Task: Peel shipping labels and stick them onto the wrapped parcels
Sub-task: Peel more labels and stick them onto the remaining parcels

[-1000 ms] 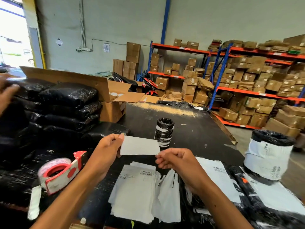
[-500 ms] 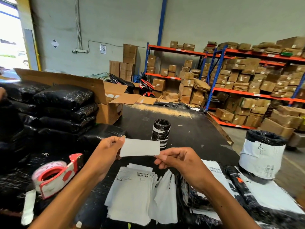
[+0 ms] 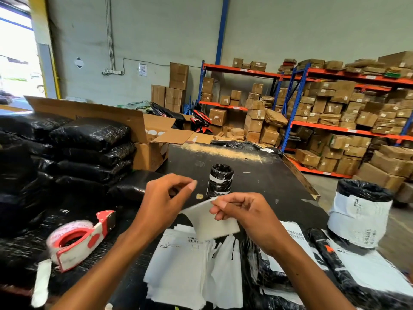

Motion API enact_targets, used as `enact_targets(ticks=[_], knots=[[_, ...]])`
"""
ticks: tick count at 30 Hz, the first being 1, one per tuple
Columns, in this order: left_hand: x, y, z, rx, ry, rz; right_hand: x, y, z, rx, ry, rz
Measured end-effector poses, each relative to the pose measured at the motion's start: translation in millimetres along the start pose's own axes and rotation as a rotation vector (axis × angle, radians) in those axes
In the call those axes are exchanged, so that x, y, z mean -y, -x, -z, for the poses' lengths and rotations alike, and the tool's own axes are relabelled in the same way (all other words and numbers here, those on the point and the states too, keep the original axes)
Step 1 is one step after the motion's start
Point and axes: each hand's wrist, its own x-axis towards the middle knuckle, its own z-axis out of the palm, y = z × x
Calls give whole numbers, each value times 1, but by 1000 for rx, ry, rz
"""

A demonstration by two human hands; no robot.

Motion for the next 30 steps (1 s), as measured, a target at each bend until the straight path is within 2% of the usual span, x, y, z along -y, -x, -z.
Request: enact_targets(ticks=[3, 5, 8, 11, 15, 18, 22, 25, 27, 28, 30], knots=[[-21, 4, -3, 237, 151, 62, 2, -2, -3, 10, 22, 26], [-24, 6, -9, 249, 175, 95, 1, -2, -5, 11, 54, 40], [-16, 4, -14, 213, 279, 242, -3, -2, -9, -5, 42, 23], [5, -3, -16, 140, 392, 522, -7, -4, -6, -84, -165, -49], [55, -7, -19, 49, 373, 725, -3, -6, 6, -196, -451, -74], [83, 0, -23, -22, 303, 798, 2, -12, 20, -312, -623, -30], [100, 6, -30, -96, 162, 793, 7, -21, 36, -473, -698, 58], [112, 5, -28, -219, 182, 884, 14, -24, 48, -587, -736, 171], [115, 5, -25, -317, 246, 921, 18, -26, 60, -601, -646, 229], [114, 5, -25, -348, 278, 905, 19, -27, 65, -579, -520, 222], [108, 3, -26, -383, 340, 845, 16, -28, 70, -487, -116, 118]])
